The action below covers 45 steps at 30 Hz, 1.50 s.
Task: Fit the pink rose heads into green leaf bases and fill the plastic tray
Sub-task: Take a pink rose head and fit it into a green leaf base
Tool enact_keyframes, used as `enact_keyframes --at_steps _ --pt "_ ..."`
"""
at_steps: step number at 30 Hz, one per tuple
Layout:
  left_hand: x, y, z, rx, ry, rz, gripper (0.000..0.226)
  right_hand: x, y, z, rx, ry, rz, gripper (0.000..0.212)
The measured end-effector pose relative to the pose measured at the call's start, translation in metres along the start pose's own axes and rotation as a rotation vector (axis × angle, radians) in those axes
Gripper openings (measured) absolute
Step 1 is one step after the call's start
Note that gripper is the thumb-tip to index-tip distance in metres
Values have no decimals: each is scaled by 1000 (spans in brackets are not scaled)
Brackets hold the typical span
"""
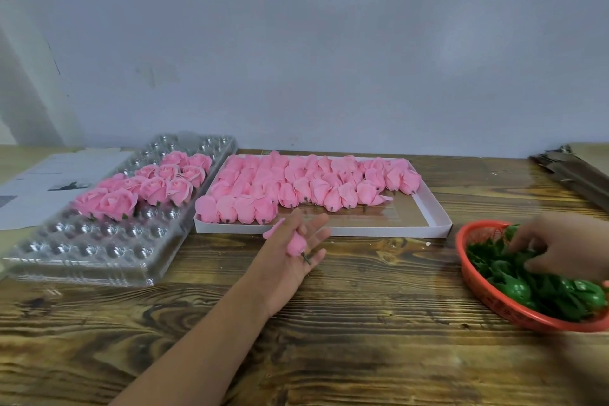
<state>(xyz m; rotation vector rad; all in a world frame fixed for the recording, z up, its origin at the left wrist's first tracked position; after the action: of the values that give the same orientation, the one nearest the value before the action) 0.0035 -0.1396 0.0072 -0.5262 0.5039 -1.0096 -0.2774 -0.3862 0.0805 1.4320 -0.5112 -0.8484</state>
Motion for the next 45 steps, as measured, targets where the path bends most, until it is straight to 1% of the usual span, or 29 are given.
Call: enact_keyframes --at_steps 2,3,6,9,12,15,17,19,20,22,24,25,26,28,29,31,34,37,39,41,43,45 --pt "0 0 0 -1 1 -3 33 3 8 3 14 19 70 21" --pt "0 0 -1 -3 3 -4 33 4 10 5 17 25 85 21" --pt "2 1 -1 -8 5 -7 33 7 3 10 64 19 78 22" --pt "2 1 -2 -13 7 -8 33 9 -5 20 99 -25 79 5" --pt "2 1 -2 -15 5 -12 32 11 -2 25 134 -34 124 18" --pt "2 0 -2 -17 0 -18 31 8 12 25 204 -22 230 31" --pt "2 0 -2 -19 -1 -16 31 3 21 25 226 -12 280 28" --pt "3 1 -2 -24 -1 -19 31 -3 28 27 276 -18 285 21" --pt "3 0 -2 -27 -1 -23 31 -4 30 30 288 -17 279 21" --pt "2 0 -1 -30 -4 -29 31 -5 31 37 287 -28 280 28" --pt "2 0 -1 -32 -3 -29 31 -6 31 38 321 -13 264 24" --pt "2 0 -1 -37 -2 -29 31 -6 32 39 345 6 270 28" --pt "2 0 -1 -44 -1 -29 30 -7 33 41 374 17 302 32" --pt "2 0 -1 -52 1 -27 30 -7 36 46 419 42 367 21" --pt "2 1 -1 -52 2 -24 30 -6 36 52 415 49 401 19" --pt "2 1 -1 -51 7 -17 30 -5 31 59 362 34 416 35" --pt "1 1 -1 -53 10 -11 30 2 20 61 309 33 340 65" --pt "1 0 -1 -54 9 -19 30 0 14 53 319 64 286 76" --pt "0 -1 -1 -48 7 -17 31 0 13 56 304 46 319 80" --pt "1 0 -1 -48 7 -12 30 2 11 66 297 32 376 76" --pt "1 0 -1 -53 8 -8 29 5 10 76 309 28 413 65" --pt "1 0 -1 -58 10 -8 31 2 16 80 355 61 489 58"
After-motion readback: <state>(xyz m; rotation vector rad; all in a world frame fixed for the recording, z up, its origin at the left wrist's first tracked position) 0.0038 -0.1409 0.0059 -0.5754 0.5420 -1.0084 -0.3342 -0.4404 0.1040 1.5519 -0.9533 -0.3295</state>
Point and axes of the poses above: each hand's wrist, its own x-axis towards the middle knuckle, its own y-axis out of the back of the hand, z = x × y, the point moved 10 cm from there along x, towards the middle knuckle, and after that the axes turned 2 degrees about z, right-handed, at the moved point
